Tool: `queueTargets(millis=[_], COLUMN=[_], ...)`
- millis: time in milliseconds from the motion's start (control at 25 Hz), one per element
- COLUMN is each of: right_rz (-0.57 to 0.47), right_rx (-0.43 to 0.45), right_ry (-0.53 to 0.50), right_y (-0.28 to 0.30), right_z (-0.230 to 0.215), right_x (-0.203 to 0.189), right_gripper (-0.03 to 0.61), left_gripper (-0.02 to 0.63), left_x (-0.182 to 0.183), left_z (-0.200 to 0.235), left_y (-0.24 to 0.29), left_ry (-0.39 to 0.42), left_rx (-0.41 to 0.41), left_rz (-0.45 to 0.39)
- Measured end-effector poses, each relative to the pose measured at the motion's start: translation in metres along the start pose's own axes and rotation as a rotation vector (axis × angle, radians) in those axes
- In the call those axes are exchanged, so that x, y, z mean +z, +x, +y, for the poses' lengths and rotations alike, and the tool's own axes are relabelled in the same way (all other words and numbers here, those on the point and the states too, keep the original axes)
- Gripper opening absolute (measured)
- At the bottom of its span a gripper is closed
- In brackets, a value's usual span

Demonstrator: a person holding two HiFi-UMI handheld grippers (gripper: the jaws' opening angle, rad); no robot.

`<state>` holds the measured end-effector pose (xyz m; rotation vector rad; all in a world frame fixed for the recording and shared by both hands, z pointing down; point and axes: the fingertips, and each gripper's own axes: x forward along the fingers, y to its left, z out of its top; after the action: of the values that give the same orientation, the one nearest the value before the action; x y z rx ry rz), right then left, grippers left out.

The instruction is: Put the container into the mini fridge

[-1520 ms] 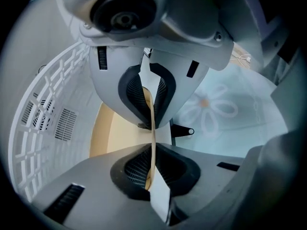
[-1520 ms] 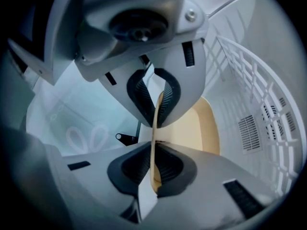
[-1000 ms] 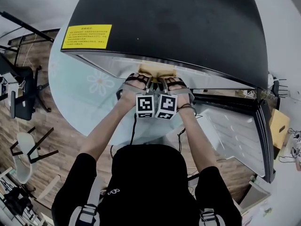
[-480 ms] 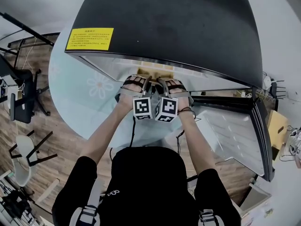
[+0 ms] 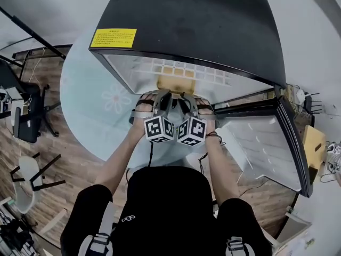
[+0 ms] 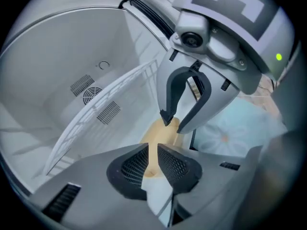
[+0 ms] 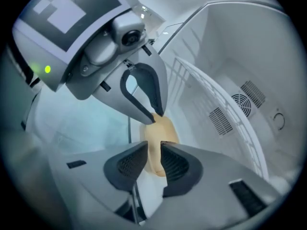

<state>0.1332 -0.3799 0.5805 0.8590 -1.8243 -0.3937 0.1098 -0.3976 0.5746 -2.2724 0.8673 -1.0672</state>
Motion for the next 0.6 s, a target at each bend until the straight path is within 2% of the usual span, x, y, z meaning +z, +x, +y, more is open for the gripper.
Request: queueTargets(millis=[200,440,600], right_rz=[-0.058,-0.149,-0.217], right_rx=[-0.082,-0.153,-0.183], right_ry=[0.108,0.280,0.399], right_y=[-0.035,-0.078,-0.102], right_z=[-0.010,-0.019,-0.023], right_x=[0.014,0.029,0.039], right_gripper=[0.067,0.034,0.008], left_gripper=[0.054,0.024,0.015], left_x=[0.009,0.031,0.041], left_z=[0.014,0.022,0.022], left_y=[-0.031,-0.068,-0.090], left_ry=[-0.152,-0.263,-0.359], left_rx=[0.077,0.152,0.174], left_rz=[-0.035,-0.115,-0.163])
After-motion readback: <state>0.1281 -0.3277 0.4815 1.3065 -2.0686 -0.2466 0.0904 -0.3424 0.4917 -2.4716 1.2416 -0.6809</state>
